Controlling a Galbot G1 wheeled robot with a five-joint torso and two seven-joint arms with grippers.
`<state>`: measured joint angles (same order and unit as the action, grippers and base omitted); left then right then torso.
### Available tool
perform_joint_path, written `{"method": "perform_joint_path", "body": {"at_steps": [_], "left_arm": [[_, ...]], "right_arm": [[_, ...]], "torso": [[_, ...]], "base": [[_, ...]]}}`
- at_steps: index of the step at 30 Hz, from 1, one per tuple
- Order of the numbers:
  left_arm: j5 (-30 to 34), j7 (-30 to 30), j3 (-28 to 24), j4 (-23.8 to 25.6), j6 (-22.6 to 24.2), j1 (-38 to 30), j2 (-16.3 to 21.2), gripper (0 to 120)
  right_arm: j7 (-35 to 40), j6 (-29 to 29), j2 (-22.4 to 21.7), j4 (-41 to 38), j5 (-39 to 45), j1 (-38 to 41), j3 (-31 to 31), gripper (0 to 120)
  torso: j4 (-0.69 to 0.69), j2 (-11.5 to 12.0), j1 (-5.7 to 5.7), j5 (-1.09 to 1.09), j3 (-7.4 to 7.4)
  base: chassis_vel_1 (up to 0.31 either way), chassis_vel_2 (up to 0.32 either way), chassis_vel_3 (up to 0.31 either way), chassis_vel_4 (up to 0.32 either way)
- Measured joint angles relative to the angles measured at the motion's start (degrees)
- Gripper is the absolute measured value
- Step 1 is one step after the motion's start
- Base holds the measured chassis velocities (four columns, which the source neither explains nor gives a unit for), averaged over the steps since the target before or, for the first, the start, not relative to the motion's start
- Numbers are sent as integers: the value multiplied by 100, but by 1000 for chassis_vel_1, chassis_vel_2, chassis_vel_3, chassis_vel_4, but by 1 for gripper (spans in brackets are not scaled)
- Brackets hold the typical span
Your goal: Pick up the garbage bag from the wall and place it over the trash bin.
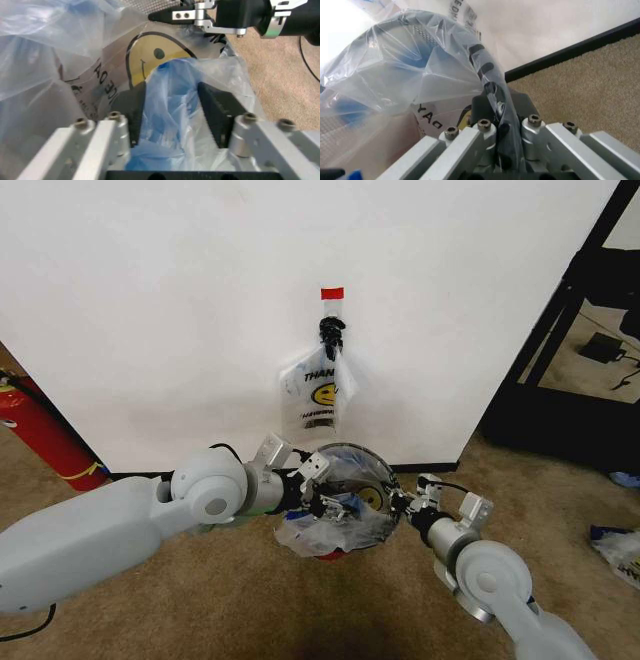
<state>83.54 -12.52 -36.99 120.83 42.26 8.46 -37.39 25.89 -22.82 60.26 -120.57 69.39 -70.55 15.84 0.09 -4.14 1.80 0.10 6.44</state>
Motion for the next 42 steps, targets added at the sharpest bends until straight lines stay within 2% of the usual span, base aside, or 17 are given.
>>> {"method": "perform_joint_path", "body": {"at_steps": [1,8,9,12,19,27,30,33,34,36,37,39,41,42], "left_arm": [[0,0,0,0,0,0,0,41],[2,-175,-67,-34,-5,-9,-87,11],[2,-175,-67,-34,-5,-9,-87,11],[-6,-233,-68,-21,-7,11,-67,0],[-2,-369,152,125,-9,141,-4,0],[507,-668,627,504,-12,141,140,0],[821,-763,630,586,-13,17,106,10],[981,-787,422,537,-14,-195,39,23],[981,-787,422,537,-14,-195,39,23],[1028,-826,97,447,-14,-473,-15,31],[1027,-827,46,436,-14,-517,-23,31],[1002,-835,-279,387,-14,-773,-109,44],[952,-843,-452,348,-14,-886,-192,52],[952,-843,-452,348,-14,-886,-192,52]], "right_arm": [[0,0,0,0,0,0,0,1],[16,-1,-24,-28,31,-13,14,1],[16,-1,-24,-28,31,-13,14,1],[22,1,-24,-46,39,-7,14,1],[26,4,-8,-60,35,-8,4,1],[30,9,-28,-67,29,-31,33,1],[30,9,-52,-89,22,-45,36,1],[30,9,-62,-105,12,-42,28,1],[30,9,-62,-105,12,-42,28,1],[30,9,-69,-118,5,-38,24,1],[30,8,-70,-119,5,-38,24,1],[30,3,-93,-124,3,-53,21,1],[31,2,-115,-126,0,-57,13,1],[31,2,-115,-126,0,-57,13,1]], "torso": [[0,0,0,0,0],[0,0,0,0,0],[0,0,0,0,0],[0,0,0,0,0],[0,0,0,1,0],[-1,0,0,1,-1],[-1,0,0,0,-1],[0,0,0,0,-1],[0,0,0,0,-1],[0,0,0,0,0],[0,0,0,0,-1],[0,0,0,0,-1],[1,0,0,0,0],[1,0,0,0,0]], "base": [[0,0,0,0],[0,0,0,0],[0,0,0,0],[0,0,0,0],[0,0,0,0],[0,0,0,0],[0,0,0,0],[0,0,0,0],[0,0,0,0],[0,0,0,0],[0,0,0,0],[0,0,0,0],[0,0,0,0],[0,0,0,0]]}}
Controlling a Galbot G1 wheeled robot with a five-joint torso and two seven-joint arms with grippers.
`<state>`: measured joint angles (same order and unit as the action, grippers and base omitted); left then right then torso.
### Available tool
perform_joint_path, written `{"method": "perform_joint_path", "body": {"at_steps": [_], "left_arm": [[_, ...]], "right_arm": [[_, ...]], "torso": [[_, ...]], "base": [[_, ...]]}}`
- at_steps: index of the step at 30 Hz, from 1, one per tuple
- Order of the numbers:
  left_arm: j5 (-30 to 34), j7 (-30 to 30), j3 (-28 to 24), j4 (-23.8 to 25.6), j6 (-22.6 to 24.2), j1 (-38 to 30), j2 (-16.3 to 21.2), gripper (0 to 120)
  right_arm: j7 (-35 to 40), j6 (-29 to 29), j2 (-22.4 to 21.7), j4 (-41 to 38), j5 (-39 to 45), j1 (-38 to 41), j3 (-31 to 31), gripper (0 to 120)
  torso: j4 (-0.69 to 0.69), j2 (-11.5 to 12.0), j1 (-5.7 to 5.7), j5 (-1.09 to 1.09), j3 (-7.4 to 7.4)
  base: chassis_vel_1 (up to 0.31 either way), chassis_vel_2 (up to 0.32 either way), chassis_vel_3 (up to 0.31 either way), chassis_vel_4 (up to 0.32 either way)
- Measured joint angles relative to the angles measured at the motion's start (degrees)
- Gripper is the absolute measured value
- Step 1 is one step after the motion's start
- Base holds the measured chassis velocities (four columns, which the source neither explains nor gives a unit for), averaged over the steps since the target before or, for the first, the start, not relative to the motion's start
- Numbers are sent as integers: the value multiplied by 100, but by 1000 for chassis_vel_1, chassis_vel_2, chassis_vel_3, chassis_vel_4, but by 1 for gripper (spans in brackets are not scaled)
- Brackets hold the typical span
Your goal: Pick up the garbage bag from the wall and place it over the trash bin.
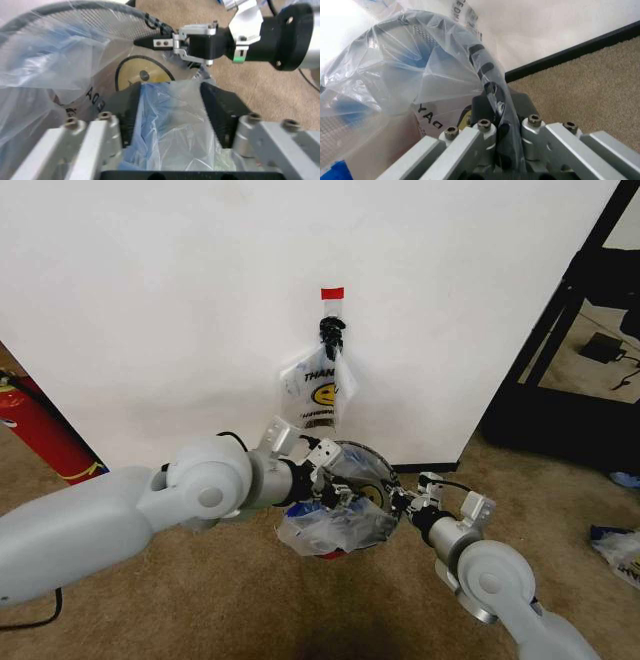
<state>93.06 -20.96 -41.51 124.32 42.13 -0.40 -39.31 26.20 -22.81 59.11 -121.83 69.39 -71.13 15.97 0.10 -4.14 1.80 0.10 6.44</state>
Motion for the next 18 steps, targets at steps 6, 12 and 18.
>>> {"method": "perform_joint_path", "body": {"at_steps": [6,12,18], "left_arm": [[-92,69,-464,-111,0,-345,-33,76],[-130,126,-807,-189,0,-702,-84,95],[-210,107,-1066,-346,1,-798,-233,100]], "right_arm": [[18,-29,-27,-41,1,-7,-5,1],[2,-70,-15,-30,-38,-21,2,1],[-4,-65,-15,-14,-37,-8,4,1]], "torso": [[-2,0,0,1,0],[-2,0,0,0,0],[-1,0,0,0,1]], "base": [[0,0,0,0],[0,0,0,0],[0,0,0,0]]}}
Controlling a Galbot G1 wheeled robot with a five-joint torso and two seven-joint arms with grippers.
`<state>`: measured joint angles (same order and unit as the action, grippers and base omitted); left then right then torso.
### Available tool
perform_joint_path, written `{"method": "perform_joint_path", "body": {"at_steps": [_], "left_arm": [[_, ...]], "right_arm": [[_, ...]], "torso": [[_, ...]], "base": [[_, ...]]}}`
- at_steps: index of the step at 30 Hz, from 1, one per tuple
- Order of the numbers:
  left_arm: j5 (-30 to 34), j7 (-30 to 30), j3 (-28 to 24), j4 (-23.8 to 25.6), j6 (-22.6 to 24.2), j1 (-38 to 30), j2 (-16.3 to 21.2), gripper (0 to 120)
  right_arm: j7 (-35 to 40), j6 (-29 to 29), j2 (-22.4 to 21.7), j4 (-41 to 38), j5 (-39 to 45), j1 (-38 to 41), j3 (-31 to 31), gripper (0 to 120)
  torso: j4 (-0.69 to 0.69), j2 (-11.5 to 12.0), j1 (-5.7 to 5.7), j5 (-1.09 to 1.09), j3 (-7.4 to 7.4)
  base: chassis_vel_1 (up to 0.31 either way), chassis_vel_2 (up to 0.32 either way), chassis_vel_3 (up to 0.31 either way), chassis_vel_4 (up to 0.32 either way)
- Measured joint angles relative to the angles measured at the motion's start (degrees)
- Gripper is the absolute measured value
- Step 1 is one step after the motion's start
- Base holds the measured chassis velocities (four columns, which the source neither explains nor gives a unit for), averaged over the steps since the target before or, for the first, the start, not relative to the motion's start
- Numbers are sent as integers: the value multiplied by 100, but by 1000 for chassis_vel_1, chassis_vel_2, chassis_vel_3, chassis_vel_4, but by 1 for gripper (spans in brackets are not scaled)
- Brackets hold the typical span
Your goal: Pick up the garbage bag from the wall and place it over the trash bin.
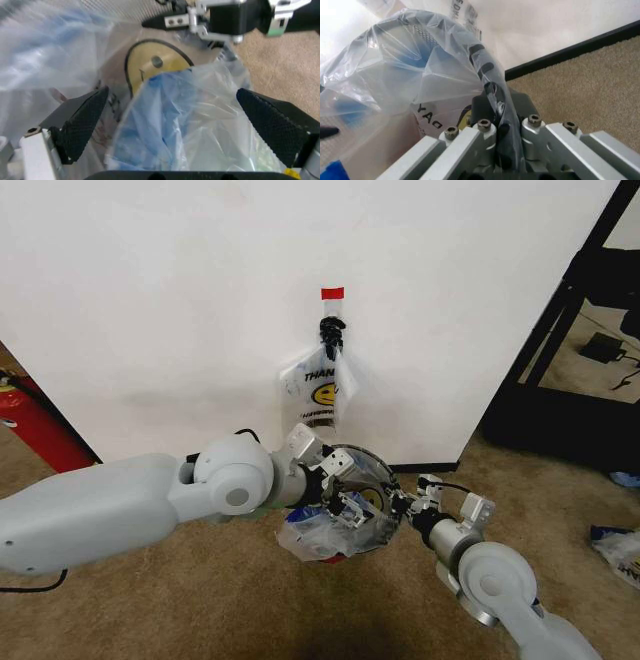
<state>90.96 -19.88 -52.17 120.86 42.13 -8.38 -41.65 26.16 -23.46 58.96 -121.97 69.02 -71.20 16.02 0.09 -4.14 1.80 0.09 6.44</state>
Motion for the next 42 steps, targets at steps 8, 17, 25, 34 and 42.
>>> {"method": "perform_joint_path", "body": {"at_steps": [8,17,25,34,42], "left_arm": [[282,-4,108,-63,0,230,-55,79],[326,-136,257,14,1,354,-50,46],[168,-258,448,229,0,594,-15,16],[-489,-264,1128,758,1,1328,229,0],[-1357,-89,2001,1352,-36,2785,419,0]], "right_arm": [[3,7,-18,-18,20,8,5,1],[27,10,-7,-23,17,17,-1,1],[58,25,64,8,7,13,1,1],[156,60,248,43,17,-22,81,1],[288,88,410,79,147,40,131,1]], "torso": [[-1,0,0,1,0],[-1,0,0,1,0],[0,0,0,1,0],[0,0,0,3,0],[-2,0,0,1,-1]], "base": [[0,0,0,0],[0,0,0,0],[0,0,0,0],[0,0,0,0],[0,0,0,0]]}}
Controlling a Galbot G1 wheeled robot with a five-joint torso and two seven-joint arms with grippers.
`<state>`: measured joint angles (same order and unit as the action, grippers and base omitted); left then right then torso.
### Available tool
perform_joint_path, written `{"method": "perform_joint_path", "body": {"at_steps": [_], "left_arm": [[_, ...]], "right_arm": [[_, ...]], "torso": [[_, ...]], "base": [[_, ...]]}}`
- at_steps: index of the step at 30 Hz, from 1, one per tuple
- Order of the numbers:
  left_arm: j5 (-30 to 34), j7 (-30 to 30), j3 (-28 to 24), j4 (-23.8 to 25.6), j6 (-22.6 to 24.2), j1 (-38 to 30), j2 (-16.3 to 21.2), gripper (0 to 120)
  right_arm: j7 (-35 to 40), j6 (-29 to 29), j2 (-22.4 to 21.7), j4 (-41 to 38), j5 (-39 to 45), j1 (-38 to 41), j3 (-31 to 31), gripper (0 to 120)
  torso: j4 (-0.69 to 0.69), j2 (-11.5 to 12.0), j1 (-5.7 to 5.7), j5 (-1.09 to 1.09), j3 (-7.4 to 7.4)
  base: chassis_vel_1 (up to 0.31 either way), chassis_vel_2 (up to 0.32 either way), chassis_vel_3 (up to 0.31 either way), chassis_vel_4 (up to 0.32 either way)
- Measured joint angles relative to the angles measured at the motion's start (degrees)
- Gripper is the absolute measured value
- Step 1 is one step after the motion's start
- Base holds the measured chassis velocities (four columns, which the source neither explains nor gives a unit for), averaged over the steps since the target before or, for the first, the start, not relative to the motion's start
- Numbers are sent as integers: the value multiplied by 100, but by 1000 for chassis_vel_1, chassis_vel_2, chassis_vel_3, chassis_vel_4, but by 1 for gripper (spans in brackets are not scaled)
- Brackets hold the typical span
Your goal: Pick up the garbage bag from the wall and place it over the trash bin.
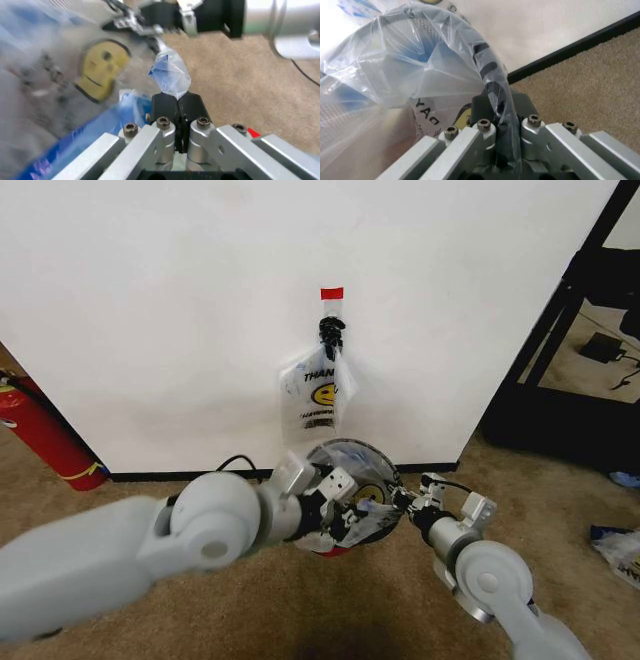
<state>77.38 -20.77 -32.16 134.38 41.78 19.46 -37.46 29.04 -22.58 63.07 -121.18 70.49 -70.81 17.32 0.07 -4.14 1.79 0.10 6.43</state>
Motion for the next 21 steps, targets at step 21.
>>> {"method": "perform_joint_path", "body": {"at_steps": [21], "left_arm": [[-2301,580,520,-446,-623,2311,-545,0]], "right_arm": [[411,-69,248,-16,295,-110,326,1]], "torso": [[1,0,0,0,0]], "base": [[0,0,0,0]]}}
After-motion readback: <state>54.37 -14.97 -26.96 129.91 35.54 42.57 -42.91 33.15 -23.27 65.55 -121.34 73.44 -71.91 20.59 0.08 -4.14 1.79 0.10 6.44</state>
